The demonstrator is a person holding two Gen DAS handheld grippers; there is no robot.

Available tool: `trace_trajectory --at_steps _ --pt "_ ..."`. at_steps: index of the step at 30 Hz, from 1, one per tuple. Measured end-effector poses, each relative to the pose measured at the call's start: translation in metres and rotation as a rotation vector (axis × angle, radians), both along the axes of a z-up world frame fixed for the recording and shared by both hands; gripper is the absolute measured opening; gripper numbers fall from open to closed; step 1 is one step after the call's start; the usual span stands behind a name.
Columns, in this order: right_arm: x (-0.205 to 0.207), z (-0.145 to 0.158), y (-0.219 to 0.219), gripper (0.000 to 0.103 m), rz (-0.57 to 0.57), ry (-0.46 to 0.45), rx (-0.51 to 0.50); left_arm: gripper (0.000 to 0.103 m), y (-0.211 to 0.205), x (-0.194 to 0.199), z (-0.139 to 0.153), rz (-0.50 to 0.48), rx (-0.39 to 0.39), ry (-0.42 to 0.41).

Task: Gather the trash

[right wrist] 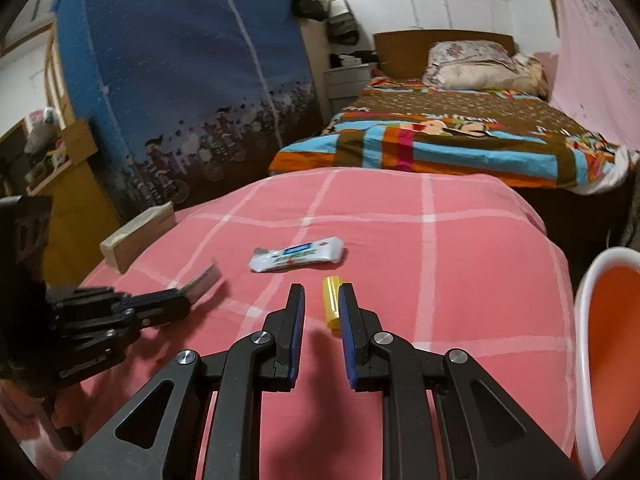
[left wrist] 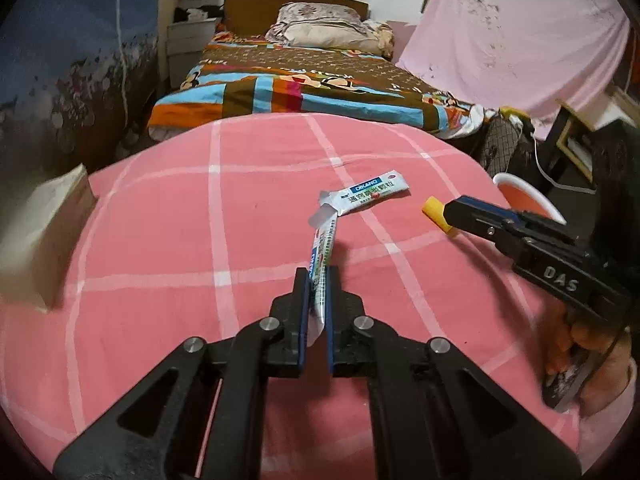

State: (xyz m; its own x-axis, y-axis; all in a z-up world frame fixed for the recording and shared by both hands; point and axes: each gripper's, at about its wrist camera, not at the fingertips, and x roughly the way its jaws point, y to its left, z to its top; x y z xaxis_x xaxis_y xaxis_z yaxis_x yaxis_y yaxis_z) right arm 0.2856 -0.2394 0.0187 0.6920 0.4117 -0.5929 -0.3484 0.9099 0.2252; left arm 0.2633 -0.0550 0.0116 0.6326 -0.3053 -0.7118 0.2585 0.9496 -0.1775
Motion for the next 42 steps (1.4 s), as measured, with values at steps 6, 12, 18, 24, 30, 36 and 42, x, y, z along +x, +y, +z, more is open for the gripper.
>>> trace_trajectory --at_steps 6,12,18,24,30,36,42 --pt "0.014 -0.012 0.002 0.017 0.006 0.092 -0.005 0.0 -0.002 -0.001 -0.003 0.011 -0.031 0.013" --pt "0.015 -0.015 -0.003 0.014 0.015 0.104 0.019 0.0 -0.001 -0.003 -0.001 0.035 -0.085 -0.003" --pt "-0.001 -0.003 0.0 0.014 0.038 0.015 0.017 0.0 -0.004 -0.013 0.01 0.06 -0.127 -0.072" --pt "-0.033 0.022 -0.011 0.014 0.021 -0.196 0.072 0.0 -0.01 -0.022 0.032 0.067 -0.197 -0.173" --pt "-0.067 0.047 -0.035 0.014 -0.044 -0.41 0.176 0.0 -0.027 -0.032 0.054 0.052 -0.212 -0.293" --pt "-0.095 0.064 -0.053 0.014 -0.126 -0.581 0.1 0.0 -0.056 -0.044 0.074 -0.005 -0.201 -0.419" --pt "-0.111 0.069 -0.08 0.014 -0.226 -0.661 0.069 0.0 -0.095 -0.056 0.091 -0.093 -0.168 -0.545"
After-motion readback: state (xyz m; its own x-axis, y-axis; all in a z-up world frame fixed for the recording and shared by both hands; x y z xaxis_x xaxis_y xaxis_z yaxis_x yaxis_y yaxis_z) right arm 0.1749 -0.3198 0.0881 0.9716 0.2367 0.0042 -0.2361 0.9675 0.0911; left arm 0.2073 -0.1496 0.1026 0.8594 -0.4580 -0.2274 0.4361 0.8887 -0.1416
